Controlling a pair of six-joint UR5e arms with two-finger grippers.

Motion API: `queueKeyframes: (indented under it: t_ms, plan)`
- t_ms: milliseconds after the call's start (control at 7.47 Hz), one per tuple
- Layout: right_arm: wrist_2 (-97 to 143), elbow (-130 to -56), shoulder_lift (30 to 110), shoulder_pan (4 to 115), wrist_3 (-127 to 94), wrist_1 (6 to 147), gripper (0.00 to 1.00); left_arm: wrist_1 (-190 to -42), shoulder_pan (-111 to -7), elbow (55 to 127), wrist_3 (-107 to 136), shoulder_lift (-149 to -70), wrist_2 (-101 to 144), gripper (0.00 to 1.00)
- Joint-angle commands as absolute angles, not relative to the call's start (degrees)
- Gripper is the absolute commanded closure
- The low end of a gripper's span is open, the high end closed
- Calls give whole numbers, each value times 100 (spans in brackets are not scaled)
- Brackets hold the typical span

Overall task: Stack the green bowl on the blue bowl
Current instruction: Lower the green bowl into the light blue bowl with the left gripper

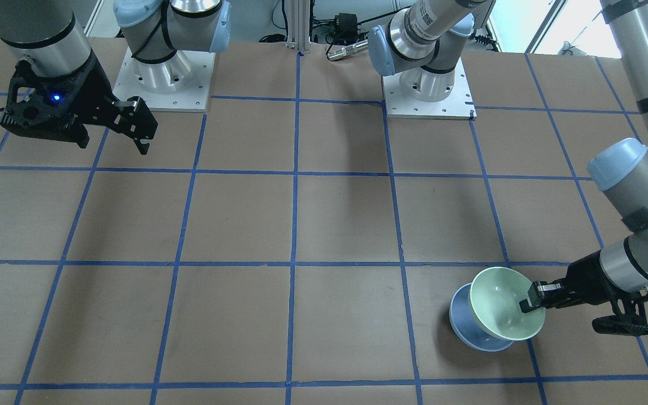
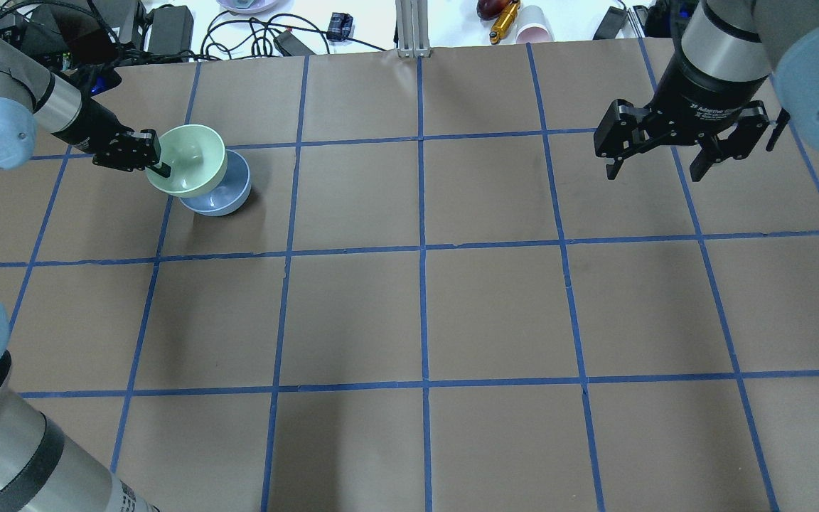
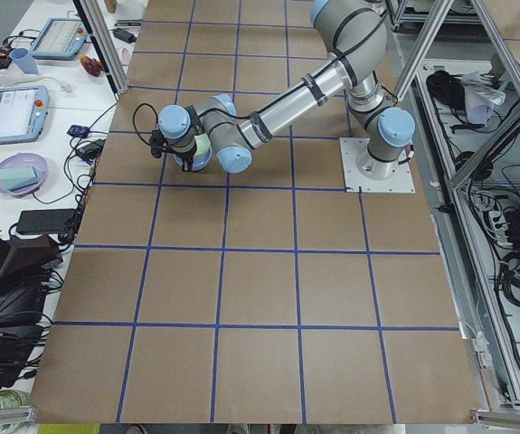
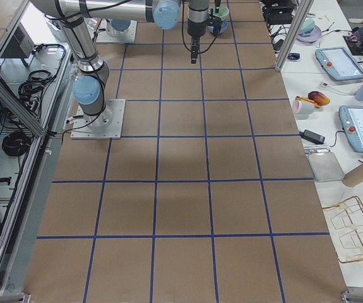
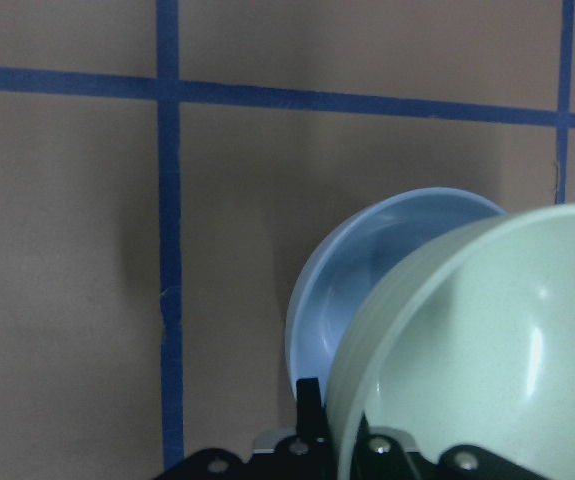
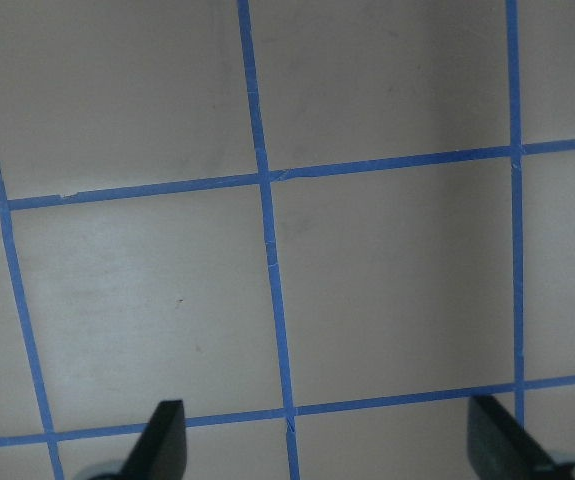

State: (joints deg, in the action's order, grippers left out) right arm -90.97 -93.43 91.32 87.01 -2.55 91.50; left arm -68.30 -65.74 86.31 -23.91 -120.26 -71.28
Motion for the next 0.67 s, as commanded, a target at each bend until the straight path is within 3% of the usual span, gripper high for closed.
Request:
queueKeyframes:
  t_ms: [0, 402, 536]
  plan:
    - [-9097, -9343, 9132, 8701, -255, 9149, 0, -6689, -6583, 8631, -2399, -12155, -7119, 100]
    - [-9097, -9343, 9132, 8701, -255, 9149, 0, -6680, -6601, 8631, -2408, -12173, -7119, 96]
    - [-9097, -9343, 9132, 8701, -255, 9149, 0, -6680, -6601, 8640, -2408, -12173, -7128, 71]
